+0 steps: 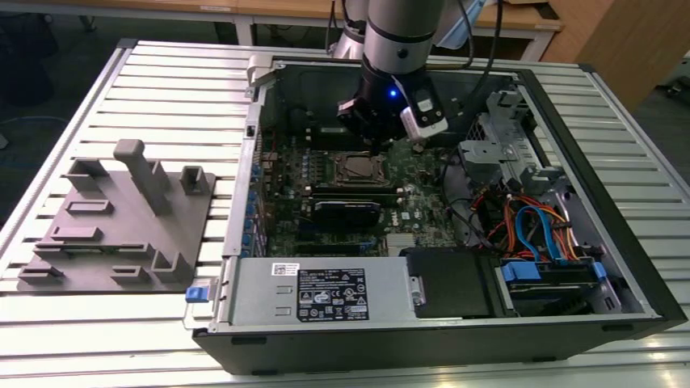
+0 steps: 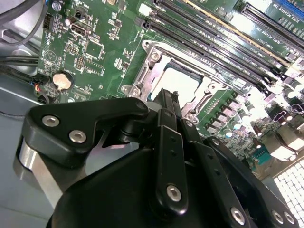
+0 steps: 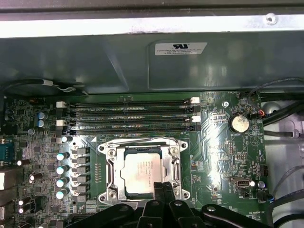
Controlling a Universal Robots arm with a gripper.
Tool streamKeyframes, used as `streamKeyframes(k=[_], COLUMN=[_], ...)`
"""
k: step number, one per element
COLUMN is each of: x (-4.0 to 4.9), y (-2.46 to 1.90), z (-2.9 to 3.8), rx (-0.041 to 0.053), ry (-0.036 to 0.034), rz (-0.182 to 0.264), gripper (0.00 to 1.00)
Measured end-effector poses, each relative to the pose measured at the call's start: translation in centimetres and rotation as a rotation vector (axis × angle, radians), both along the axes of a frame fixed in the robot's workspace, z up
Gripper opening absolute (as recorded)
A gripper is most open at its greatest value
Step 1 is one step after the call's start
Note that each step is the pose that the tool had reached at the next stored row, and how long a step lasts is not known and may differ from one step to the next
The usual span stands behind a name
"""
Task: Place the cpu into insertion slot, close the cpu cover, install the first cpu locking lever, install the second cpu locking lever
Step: 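Install the second cpu locking lever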
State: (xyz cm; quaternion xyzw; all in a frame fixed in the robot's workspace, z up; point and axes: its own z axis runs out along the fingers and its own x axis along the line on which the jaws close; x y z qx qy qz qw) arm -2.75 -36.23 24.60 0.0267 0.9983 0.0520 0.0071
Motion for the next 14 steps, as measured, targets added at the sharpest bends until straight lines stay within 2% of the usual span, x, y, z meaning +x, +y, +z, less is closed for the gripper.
streamKeyframes(k=[14], x=[0.00], y=[-0.52], z=[-0.11], rx=[0.0001], ry=[0.0000], rz=[0.000], gripper=[0.10])
